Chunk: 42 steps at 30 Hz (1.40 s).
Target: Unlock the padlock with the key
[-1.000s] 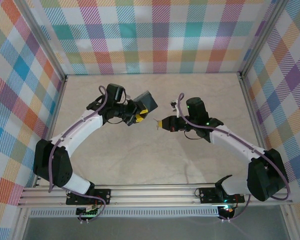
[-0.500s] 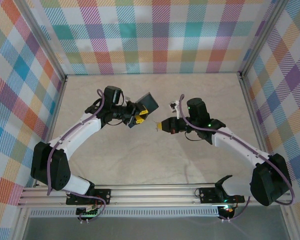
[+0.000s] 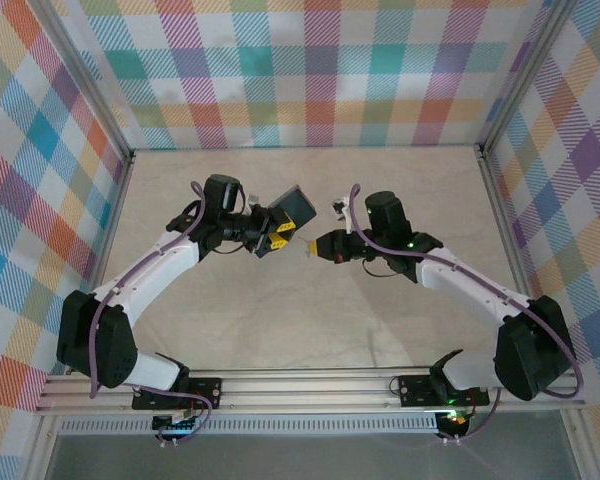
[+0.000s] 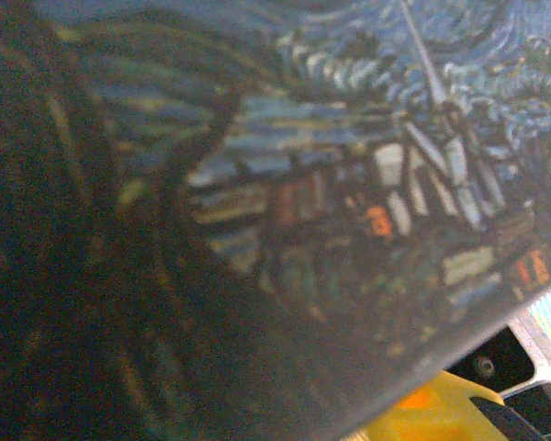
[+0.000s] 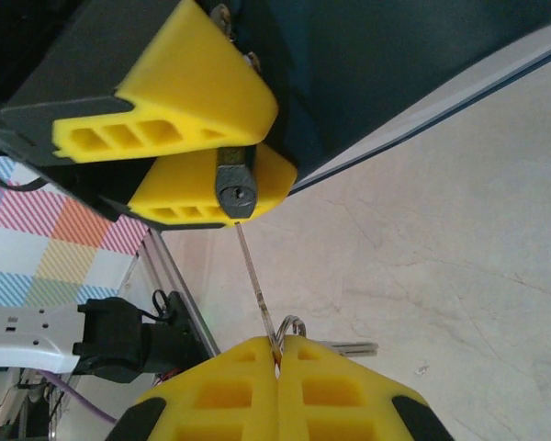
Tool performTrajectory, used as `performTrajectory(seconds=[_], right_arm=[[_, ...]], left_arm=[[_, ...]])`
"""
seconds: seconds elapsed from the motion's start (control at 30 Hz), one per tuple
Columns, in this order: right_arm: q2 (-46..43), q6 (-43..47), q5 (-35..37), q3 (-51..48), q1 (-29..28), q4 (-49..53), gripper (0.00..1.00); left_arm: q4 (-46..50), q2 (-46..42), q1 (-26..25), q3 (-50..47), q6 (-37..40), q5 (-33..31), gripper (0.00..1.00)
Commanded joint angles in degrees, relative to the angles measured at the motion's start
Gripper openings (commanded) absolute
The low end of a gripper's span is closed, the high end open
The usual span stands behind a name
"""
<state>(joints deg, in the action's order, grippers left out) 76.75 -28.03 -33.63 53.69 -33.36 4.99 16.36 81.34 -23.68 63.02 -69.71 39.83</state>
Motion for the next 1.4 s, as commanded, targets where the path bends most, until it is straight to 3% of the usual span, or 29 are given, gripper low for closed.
performTrajectory(seconds=[0.0,0.5,0.67,0.73,0.8,0.9,1.17,1.37], right_arm=[[0.50,0.08,0.27,1.68,-0.55,-1.90,0.00],[1.56,-1.15,0.94,1.68,-1.09,-2.93,0.00],[1.65,-1.33,2.61,1.18,-1.09,-1.57,0.00],[1.52,-1.33,2.90,0.68,-1.02,-0.84,0.00],[1.14,-1.40,3.73,-0.32,-0.87,-0.30,0.00],[0.77,-2.01,3.87,-2.11,-0.47,-0.40,0.00],[-0.02,-1.92,3.75,-3.24,-0.35,1.17,0.00],[-1.52,-1.13,4.54,-2.16,0.14,4.83,0.00]], left_arm=[[-3.46,-2.87,0.65,-0.01,0.20,2.24,0.23],[-2.44,-3.17,0.65,-0.27,1.02,1.93,0.23],[3.84,-3.34,0.65,1.04,5.47,-0.35,0.22],[10.37,-2.87,0.67,2.96,11.27,-3.68,0.22],[19.90,-1.85,0.65,5.85,19.14,-11.03,0.22],[22.70,-0.15,0.58,5.48,23.08,-16.94,0.21],[31.53,4.55,-4.66,10.41,28.15,-31.28,0.20],[41.26,4.31,-8.35,13.04,22.35,-33.48,0.20]])
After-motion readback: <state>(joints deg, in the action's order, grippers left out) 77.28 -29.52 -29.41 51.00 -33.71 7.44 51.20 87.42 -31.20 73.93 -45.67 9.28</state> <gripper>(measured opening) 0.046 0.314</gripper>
